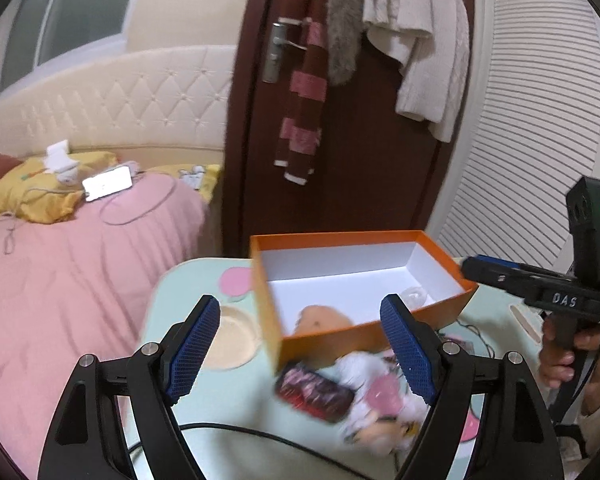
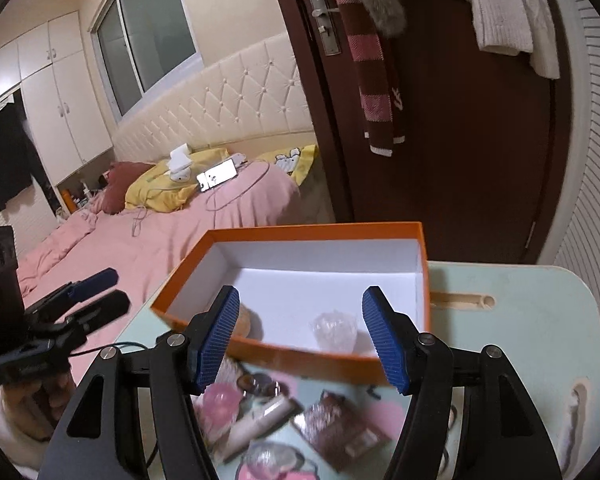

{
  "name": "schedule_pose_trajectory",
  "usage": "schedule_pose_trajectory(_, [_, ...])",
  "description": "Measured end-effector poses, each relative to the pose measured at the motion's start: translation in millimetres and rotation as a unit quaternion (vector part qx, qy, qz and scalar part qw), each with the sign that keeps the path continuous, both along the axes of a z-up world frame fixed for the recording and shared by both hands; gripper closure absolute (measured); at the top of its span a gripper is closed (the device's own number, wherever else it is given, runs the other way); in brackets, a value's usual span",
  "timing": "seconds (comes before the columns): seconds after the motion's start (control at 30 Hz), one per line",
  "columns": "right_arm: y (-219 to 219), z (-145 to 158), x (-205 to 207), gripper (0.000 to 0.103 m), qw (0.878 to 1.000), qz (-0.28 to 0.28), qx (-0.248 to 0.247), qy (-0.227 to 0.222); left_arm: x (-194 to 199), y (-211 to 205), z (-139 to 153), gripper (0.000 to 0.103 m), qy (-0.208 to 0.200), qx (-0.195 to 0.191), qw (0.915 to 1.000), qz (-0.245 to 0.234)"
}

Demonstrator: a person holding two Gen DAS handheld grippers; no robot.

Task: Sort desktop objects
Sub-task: 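Withdraw both grippers from the box back toward the table items, then grasp the cartoon figurine with the left gripper while the right grasps the clear ball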

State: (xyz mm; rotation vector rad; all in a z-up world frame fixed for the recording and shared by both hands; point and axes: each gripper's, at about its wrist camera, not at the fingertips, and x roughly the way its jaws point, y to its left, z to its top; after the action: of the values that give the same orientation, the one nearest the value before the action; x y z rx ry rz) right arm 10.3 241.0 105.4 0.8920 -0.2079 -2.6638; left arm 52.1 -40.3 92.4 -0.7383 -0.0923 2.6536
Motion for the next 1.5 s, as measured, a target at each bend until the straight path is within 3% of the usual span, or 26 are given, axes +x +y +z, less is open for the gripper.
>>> schedule_pose_trajectory(0.2, [16.4, -1.2, 19.6, 0.038, 0.999, -0.027, -0.019, -0.012, 27.5, -59.9, 26.6, 0.021, 0.026, -0.071, 0.9944, 0.074])
schedule_pose_trajectory(0.3, [21.8, -0.4, 26.4, 0.038, 0.999, -0.032, -0.034, -0.012, 38.8, -94.1, 46.9, 0.021, 0.032, -0.125, 0.9842, 0.121])
schedule_pose_trajectory(0.4, [20.5, 3.0, 34.4, 0.038, 0.999, -0.030, -0.035, -0.004, 48.3, -114.9, 58.2, 0.021, 0.024, -0.191, 0.9683, 0.159])
schedule_pose_trajectory(0.57, [15.7, 9.8, 44.4, 0.038, 0.999, -0.020, -0.035, 0.013, 56.9, -121.7, 40.1, 0.020, -0.009, -0.202, 0.9665, 0.157])
schedule_pose_trajectory(0.6, [14.8, 10.6, 46.1, 0.038, 0.999, -0.017, -0.038, 0.014, 57.7, -120.3, 34.7, 0.020, -0.018, -0.185, 0.9716, 0.146])
schedule_pose_trajectory(0.63, [14.5, 10.9, 47.3, 0.038, 0.999, -0.016, -0.040, 0.014, 57.1, -114.3, 27.1, 0.020, -0.028, -0.144, 0.9815, 0.122])
schedule_pose_trajectory(0.7, [13.7, 11.9, 49.3, 0.038, 0.999, -0.014, -0.040, 0.016, 55.0, -98.0, 12.9, 0.020, -0.038, -0.072, 0.9937, 0.078])
schedule_pose_trajectory(0.77, [12.4, 14.3, 52.1, 0.038, 0.999, -0.013, -0.035, 0.019, 51.2, -75.7, 1.8, 0.020, -0.036, -0.024, 0.9980, 0.046])
schedule_pose_trajectory(0.83, [12.6, 15.9, 55.1, 0.038, 0.999, -0.014, -0.027, 0.022, 44.0, -51.3, -5.0, 0.020, -0.033, 0.000, 0.9992, 0.025])
schedule_pose_trajectory(0.97, [14.7, 12.7, 63.1, 0.038, 0.999, -0.027, -0.008, 0.016, 25.8, -9.5, -19.5, 0.017, -0.060, -0.014, 0.9980, 0.014])
schedule_pose_trajectory(1.1, [11.8, -6.8, 67.7, 0.038, 0.999, -0.035, 0.032, -0.016, 22.5, 12.9, -36.2, 0.017, -0.082, -0.037, 0.9960, -0.004])
schedule_pose_trajectory(1.27, [11.7, -30.9, 68.8, 0.038, 0.997, -0.031, 0.041, -0.050, 30.2, 31.0, -50.0, 0.019, -0.099, -0.013, 0.9941, -0.041])
schedule_pose_trajectory(1.3, [12.1, -35.3, 68.7, 0.038, 0.997, -0.030, 0.040, -0.056, 30.5, 35.0, -51.8, 0.022, -0.100, -0.013, 0.9939, -0.045])
schedule_pose_trajectory(1.33, [12.3, -37.9, 68.2, 0.038, 0.997, -0.029, 0.036, -0.061, 30.2, 38.5, -53.8, 0.033, -0.101, -0.015, 0.9936, -0.049])
schedule_pose_trajectory(1.37, [11.9, -40.4, 67.4, 0.040, 0.997, -0.026, 0.030, -0.065, 29.9, 42.0, -55.8, 0.054, -0.102, -0.017, 0.9933, -0.053])
schedule_pose_trajectory(1.4, [11.4, -42.8, 66.6, 0.042, 0.997, -0.023, 0.026, -0.070, 29.7, 44.9, -57.5, 0.065, -0.103, -0.017, 0.9929, -0.056])
schedule_pose_trajectory(1.5, [3.9, -48.6, 65.2, 0.050, 0.996, -0.001, 0.022, -0.083, 29.5, 49.9, -59.3, 0.066, -0.105, -0.015, 0.9926, -0.059])
